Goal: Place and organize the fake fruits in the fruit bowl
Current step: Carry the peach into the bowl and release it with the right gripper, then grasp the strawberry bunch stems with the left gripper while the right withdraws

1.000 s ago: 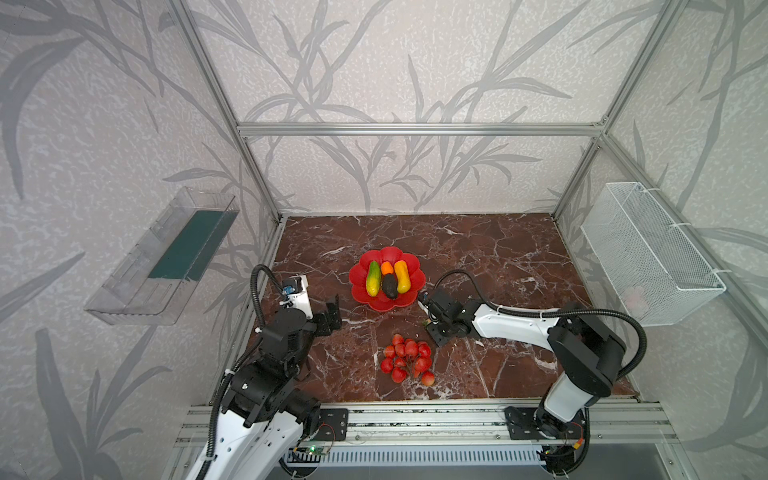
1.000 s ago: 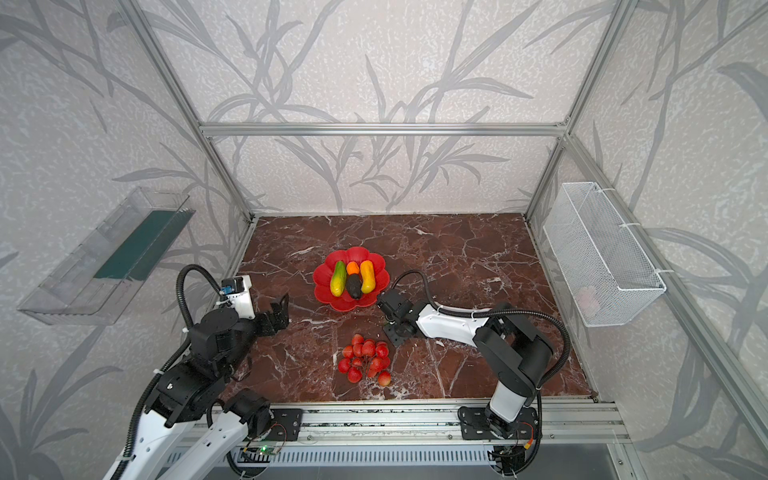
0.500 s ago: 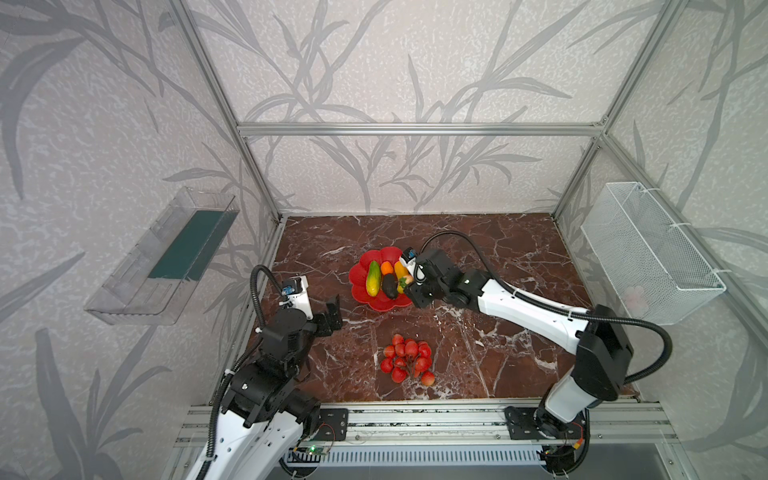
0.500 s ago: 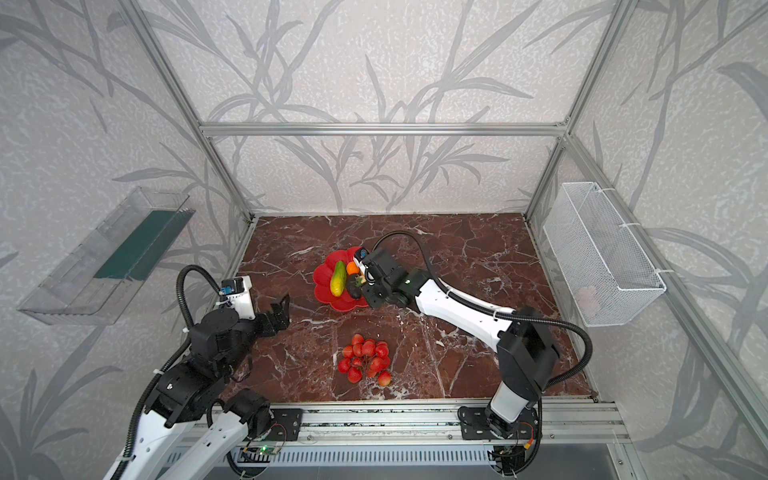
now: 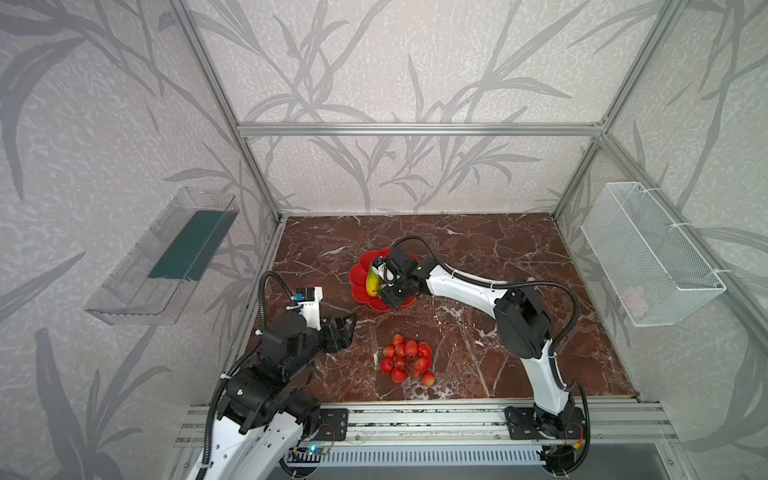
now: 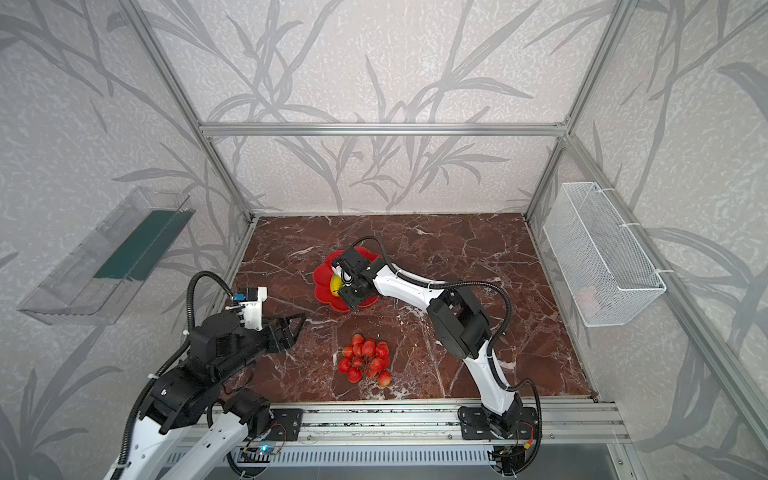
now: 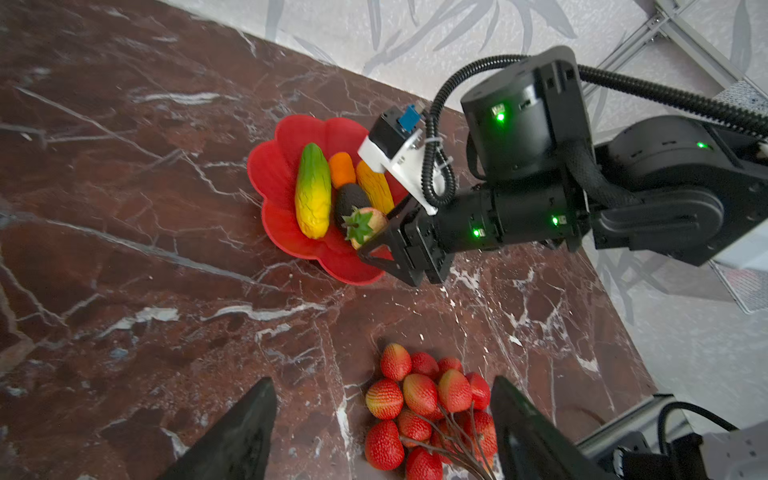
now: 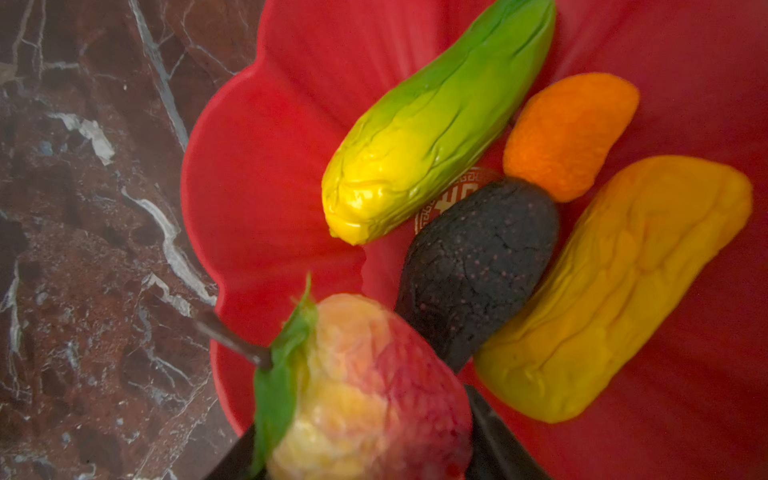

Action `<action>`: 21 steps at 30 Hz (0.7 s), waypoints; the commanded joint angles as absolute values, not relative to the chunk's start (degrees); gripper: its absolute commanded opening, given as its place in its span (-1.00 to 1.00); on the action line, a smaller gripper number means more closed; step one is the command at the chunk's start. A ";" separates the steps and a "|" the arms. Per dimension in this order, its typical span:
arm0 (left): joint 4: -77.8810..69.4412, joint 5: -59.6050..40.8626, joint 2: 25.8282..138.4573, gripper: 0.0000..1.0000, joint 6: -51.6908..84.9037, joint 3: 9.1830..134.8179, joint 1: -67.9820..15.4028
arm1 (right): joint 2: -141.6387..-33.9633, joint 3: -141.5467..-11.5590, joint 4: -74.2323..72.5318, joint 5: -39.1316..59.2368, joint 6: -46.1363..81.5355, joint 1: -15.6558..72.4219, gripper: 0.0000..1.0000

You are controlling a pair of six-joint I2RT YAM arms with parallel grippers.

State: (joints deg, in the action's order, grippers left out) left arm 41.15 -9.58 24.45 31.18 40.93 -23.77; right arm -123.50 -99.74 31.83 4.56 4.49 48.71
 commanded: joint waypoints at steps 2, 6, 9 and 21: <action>42.79 -18.16 27.31 0.51 35.70 41.16 -23.55 | -122.30 -102.57 34.31 5.64 5.17 48.52 0.52; 42.45 -23.58 29.66 0.42 38.32 39.98 -24.00 | -117.03 -99.41 32.49 6.12 7.31 47.57 0.67; 42.59 -26.18 31.03 0.38 40.52 39.05 -25.65 | -109.51 -92.70 28.09 6.18 9.78 45.97 0.74; 28.21 -18.57 42.75 0.37 53.95 32.56 -51.56 | -72.41 -58.16 15.76 2.90 18.36 36.54 0.98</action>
State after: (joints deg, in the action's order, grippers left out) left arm 34.92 -21.61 39.99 48.03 34.26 -47.70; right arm -76.71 -62.63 17.28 3.05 14.98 38.22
